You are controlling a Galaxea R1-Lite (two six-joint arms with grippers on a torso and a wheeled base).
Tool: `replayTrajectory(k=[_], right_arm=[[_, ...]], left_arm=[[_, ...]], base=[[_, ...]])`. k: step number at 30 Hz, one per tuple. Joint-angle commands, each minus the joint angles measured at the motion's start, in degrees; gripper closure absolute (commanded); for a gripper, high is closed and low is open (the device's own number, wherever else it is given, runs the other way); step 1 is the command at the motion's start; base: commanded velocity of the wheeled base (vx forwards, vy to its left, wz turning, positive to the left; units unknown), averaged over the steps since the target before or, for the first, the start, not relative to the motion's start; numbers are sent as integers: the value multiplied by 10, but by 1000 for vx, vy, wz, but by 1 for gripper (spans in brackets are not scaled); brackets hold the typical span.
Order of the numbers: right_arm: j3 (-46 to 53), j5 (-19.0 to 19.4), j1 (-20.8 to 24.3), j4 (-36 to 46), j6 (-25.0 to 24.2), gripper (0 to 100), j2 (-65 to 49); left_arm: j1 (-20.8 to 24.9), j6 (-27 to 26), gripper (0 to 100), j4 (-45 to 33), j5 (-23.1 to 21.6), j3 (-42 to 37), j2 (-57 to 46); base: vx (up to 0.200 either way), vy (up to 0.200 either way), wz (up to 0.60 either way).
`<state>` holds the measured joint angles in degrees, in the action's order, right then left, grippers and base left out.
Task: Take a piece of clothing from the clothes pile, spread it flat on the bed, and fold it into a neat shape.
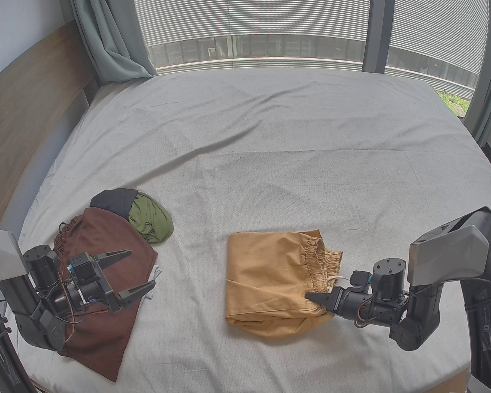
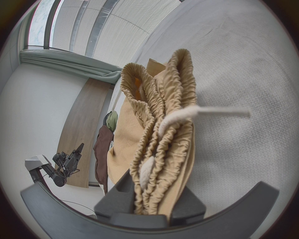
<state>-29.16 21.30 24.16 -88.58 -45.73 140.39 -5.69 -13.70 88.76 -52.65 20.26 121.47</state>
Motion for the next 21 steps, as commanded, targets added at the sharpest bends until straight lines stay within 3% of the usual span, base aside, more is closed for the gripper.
replayTrajectory(k=[1,10,21], right_arm=[[1,0,3,-1,0,100,0],[2,0,13,-2,0,100,-13],[2,0,46,0,4,100,-107]], left_arm=[[0,0,0,0,0,0,0],[0,0,0,0,-1,0,-9],[2,1,0,0,0,1,-13]], base=[[0,0,0],[0,0,0],[0,0,0]])
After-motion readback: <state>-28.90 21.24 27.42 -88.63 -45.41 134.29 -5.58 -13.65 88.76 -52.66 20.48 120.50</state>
